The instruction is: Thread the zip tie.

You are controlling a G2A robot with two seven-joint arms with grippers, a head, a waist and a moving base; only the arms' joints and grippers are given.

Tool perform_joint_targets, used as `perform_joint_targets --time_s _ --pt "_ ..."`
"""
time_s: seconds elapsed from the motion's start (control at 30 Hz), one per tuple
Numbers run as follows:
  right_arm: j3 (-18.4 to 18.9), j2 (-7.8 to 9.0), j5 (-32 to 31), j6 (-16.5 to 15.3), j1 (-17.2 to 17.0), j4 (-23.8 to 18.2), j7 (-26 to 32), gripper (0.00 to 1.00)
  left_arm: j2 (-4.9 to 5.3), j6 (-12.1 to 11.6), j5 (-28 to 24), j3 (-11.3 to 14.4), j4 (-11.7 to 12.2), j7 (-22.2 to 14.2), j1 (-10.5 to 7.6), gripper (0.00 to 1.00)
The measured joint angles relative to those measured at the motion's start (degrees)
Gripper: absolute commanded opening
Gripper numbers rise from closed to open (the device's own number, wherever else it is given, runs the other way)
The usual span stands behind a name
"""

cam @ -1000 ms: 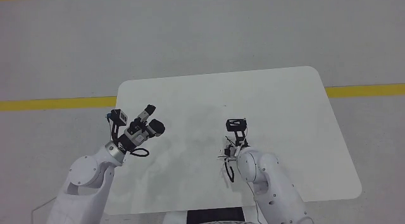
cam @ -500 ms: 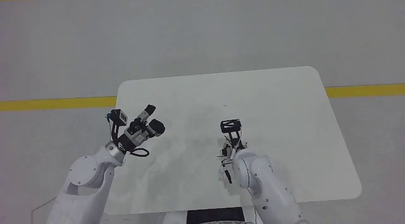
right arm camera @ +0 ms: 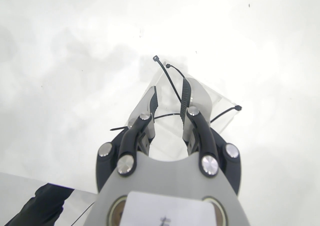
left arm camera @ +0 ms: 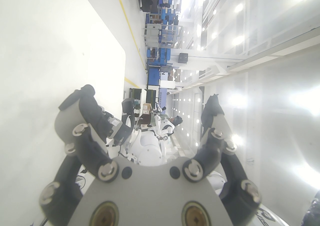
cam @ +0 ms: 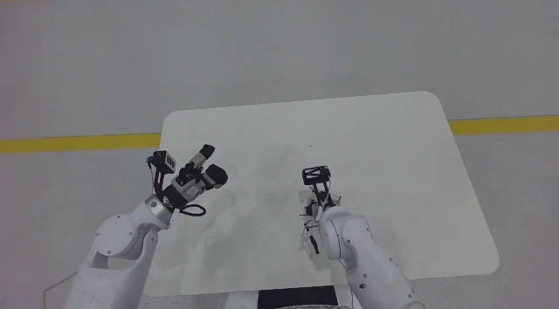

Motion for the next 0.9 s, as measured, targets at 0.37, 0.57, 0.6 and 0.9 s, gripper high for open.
perform_joint_targets --time_s 0.37,0.57,0.6,0.9 --pt "-0.3 0.49 0.0 1.7 0.8 1.3 -1.0 0.00 0.00 0.0 0.0 0.0 0.0 0.0 0.00 1.00" --pt "0.2 0.71 0.0 2.4 0.0 -0.8 -1.3 0.00 0.00 0.0 0.0 0.0 0.0 0.0 0.00 1.00" --pt "0.3 0.79 0.0 2.4 -0.3 -1.4 -1.3 0.00 0.00 0.0 0.0 0.0 0.0 0.0 0.00 1.00" --pt "1.4 1.18 2.4 2.4 -3.1 -8.5 -0.1 0.00 0.00 0.0 0.0 0.0 0.0 0.0 0.00 1.00"
